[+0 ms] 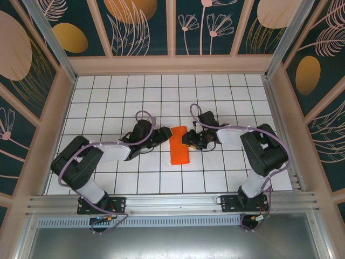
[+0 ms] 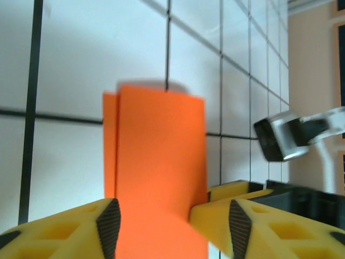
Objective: Fold a paper plane with a square sheet of paper (pick it up from the middle)
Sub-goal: First fold in half a square sheet of paper at the center of the table.
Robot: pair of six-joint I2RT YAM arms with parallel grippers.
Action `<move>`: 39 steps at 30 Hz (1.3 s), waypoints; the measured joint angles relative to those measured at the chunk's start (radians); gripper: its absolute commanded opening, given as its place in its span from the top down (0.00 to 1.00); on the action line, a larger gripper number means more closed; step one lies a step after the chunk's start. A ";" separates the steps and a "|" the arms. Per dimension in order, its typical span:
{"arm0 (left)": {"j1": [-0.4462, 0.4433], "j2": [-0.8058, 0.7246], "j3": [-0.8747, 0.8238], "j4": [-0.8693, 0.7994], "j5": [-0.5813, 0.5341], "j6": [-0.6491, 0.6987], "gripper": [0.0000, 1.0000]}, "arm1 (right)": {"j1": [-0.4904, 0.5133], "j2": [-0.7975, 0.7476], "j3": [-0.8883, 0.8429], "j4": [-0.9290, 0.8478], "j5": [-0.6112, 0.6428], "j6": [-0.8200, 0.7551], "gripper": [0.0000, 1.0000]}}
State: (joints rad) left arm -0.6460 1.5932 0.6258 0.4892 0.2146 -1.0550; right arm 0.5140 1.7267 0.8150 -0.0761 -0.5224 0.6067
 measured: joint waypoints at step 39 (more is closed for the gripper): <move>0.109 -0.212 0.014 -0.315 -0.358 0.136 0.01 | 0.051 0.110 0.189 -0.280 0.111 -0.123 0.57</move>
State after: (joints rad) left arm -0.5365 1.3815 0.6395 0.1738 -0.1436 -0.9188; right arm 0.5652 1.8370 1.0042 -0.3565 -0.4118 0.4835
